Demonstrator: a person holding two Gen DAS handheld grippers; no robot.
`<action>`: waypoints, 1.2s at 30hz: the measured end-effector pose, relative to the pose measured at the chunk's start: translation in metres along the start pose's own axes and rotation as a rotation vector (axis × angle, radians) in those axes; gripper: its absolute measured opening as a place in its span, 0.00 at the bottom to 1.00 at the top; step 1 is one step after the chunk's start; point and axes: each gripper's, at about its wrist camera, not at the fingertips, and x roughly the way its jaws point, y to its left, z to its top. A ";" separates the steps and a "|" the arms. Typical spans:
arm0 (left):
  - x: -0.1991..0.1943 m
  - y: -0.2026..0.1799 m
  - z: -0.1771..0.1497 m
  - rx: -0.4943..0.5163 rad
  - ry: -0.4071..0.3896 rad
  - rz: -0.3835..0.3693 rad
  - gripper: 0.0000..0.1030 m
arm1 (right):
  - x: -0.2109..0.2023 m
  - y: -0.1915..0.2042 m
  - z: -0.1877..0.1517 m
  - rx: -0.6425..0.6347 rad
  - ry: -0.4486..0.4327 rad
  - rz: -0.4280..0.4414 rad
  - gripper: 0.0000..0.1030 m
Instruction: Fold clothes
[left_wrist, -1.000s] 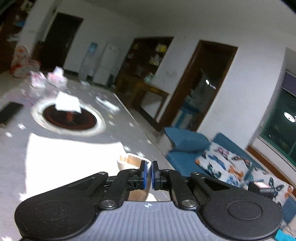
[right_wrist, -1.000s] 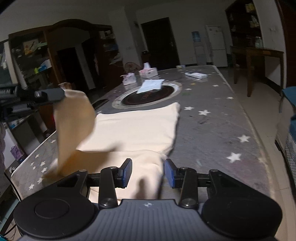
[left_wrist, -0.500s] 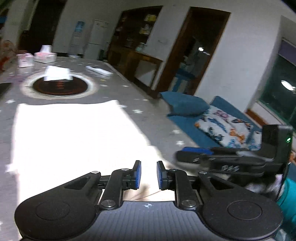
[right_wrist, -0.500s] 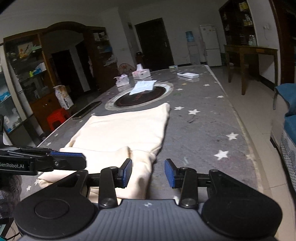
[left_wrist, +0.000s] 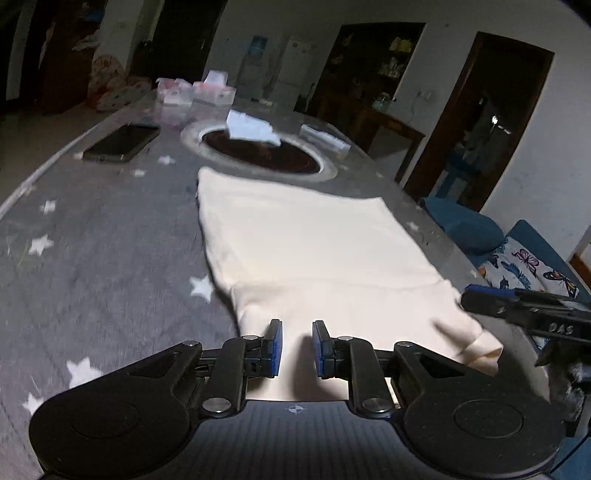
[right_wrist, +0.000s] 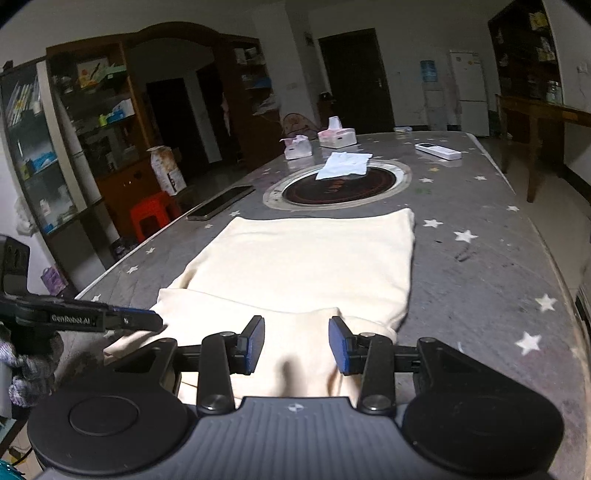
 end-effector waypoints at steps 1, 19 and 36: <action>-0.001 -0.001 0.002 0.005 -0.009 -0.008 0.19 | 0.002 0.001 0.001 -0.003 0.002 0.002 0.37; 0.011 -0.013 0.006 0.113 0.001 -0.014 0.31 | 0.015 0.010 -0.005 -0.119 0.042 -0.028 0.44; -0.011 -0.047 -0.032 0.337 0.003 -0.007 0.42 | -0.011 0.025 -0.034 -0.248 0.056 -0.068 0.49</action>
